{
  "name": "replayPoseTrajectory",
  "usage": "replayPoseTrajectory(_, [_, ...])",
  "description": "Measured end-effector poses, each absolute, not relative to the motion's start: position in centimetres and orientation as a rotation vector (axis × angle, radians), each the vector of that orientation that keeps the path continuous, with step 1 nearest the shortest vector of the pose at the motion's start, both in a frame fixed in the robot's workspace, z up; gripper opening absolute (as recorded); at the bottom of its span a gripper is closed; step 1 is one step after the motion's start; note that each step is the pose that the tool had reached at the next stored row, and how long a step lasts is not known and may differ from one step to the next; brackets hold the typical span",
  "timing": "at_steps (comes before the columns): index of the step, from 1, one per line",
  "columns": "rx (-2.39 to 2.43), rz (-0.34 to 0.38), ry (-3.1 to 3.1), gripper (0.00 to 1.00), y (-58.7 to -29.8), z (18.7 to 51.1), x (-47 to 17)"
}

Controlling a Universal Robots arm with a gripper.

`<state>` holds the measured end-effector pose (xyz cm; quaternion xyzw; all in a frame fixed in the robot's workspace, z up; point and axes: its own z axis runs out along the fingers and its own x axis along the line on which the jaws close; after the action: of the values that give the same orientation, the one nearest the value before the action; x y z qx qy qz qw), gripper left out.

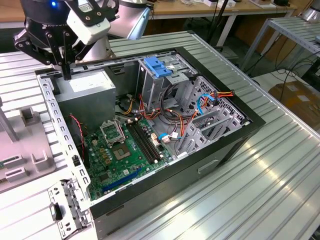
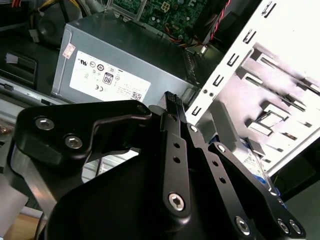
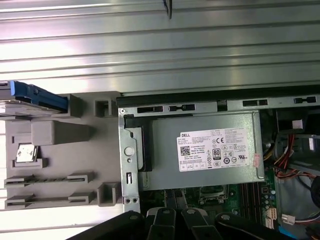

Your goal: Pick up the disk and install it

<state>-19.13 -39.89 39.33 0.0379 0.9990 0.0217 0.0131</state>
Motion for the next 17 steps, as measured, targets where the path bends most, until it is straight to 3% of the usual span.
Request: replayPoseTrajectory(17, [0.118, 0.068, 3.112, 0.11, -39.9, 39.3, -20.7])
